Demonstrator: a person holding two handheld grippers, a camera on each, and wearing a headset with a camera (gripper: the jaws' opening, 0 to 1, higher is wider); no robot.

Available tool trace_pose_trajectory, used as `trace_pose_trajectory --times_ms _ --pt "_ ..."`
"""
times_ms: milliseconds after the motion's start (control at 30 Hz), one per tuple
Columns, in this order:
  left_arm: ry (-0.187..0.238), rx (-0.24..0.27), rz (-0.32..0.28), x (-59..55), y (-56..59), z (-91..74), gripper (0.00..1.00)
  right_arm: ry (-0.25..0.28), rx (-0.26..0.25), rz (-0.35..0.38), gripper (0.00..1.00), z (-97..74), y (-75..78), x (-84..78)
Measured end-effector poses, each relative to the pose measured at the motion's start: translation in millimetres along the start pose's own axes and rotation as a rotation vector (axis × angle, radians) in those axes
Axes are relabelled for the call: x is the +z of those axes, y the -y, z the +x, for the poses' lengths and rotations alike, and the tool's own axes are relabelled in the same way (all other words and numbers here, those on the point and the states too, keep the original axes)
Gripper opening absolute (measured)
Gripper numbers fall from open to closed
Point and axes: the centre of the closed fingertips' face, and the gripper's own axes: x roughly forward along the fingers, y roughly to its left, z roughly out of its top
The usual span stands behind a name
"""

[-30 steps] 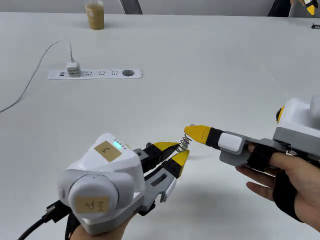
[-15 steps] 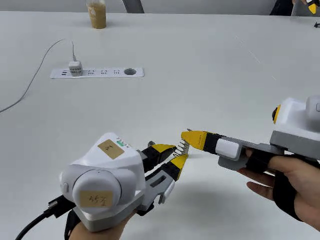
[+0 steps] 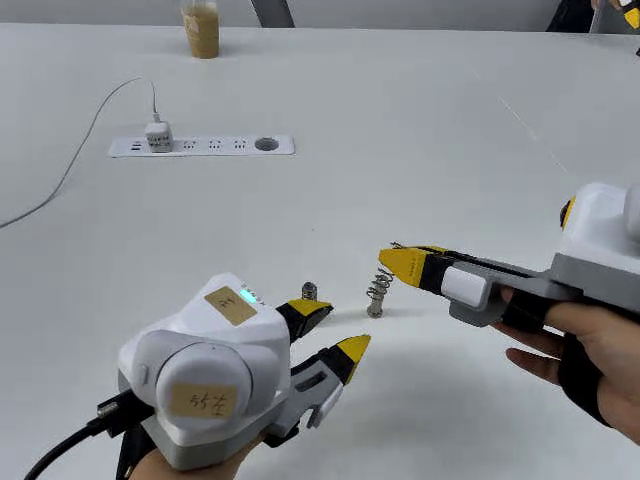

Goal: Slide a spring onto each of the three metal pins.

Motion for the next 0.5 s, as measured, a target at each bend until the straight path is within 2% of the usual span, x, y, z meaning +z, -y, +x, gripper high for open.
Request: trace_pose_trajectory --times_ms 133,333,500 --pt "-0.010 0.010 0.013 -3.2 -0.8 -6.4 0.31 0.000 -0.027 -0.039 0.11 1.0 5.6 0.8" --pt "-0.021 0.026 -0.013 -7.7 -6.9 -13.2 0.39 0.002 -0.051 -0.088 0.11 4.8 11.6 2.2" --pt "-0.025 0.048 -0.020 -9.6 -12.7 -21.1 0.44 -0.014 -0.075 -0.159 0.11 9.5 17.7 2.3"
